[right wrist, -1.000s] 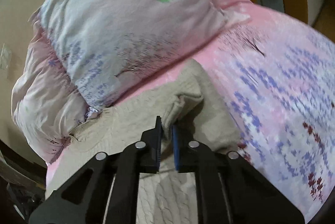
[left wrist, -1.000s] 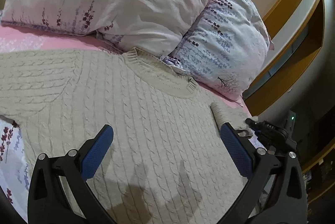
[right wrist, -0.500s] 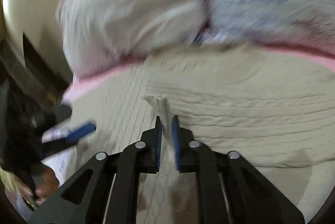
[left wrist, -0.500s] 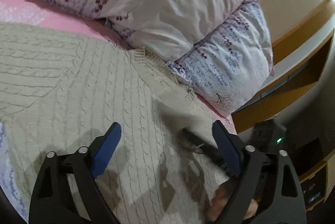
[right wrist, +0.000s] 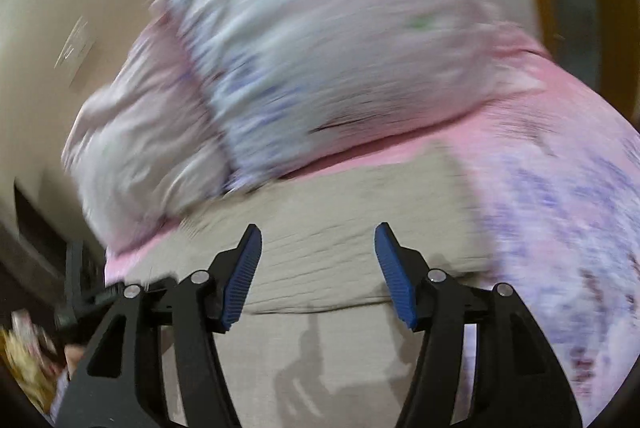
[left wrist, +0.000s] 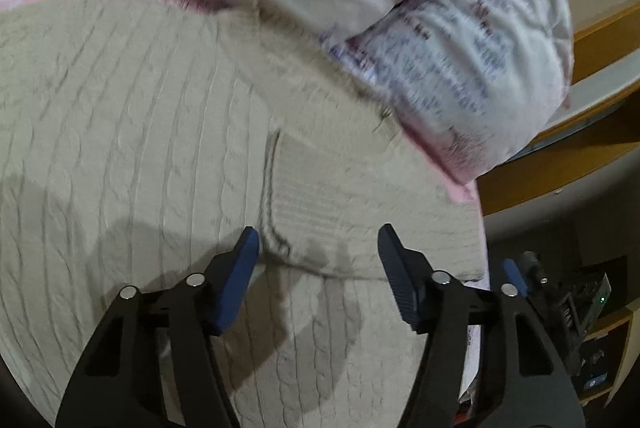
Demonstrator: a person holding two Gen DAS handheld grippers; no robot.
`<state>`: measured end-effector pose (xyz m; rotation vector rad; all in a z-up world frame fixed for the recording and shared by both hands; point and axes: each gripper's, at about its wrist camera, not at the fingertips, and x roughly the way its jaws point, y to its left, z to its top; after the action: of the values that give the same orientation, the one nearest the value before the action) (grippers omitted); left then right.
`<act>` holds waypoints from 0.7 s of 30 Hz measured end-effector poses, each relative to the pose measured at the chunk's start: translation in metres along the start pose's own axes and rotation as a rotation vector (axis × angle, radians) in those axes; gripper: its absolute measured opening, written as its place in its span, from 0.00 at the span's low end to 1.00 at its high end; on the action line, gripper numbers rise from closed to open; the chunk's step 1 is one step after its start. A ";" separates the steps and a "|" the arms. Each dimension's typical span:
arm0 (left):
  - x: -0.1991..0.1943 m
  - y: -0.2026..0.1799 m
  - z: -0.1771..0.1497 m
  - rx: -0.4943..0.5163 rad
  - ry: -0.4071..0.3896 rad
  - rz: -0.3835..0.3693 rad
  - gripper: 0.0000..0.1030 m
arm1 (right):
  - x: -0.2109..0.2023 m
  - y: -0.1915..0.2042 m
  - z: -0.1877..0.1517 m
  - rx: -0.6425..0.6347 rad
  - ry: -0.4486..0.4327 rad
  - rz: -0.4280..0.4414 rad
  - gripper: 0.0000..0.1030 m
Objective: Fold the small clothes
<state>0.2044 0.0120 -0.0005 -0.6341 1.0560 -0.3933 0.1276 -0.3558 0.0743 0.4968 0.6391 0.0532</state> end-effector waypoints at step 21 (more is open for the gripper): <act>-0.036 0.025 0.040 -0.035 -0.191 0.070 0.07 | 0.031 -0.063 0.001 0.081 0.070 -0.129 0.48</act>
<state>0.2239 0.0634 0.0212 -0.6501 0.9018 -0.2484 0.1463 -0.4059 0.0286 0.5320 0.7433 -0.0779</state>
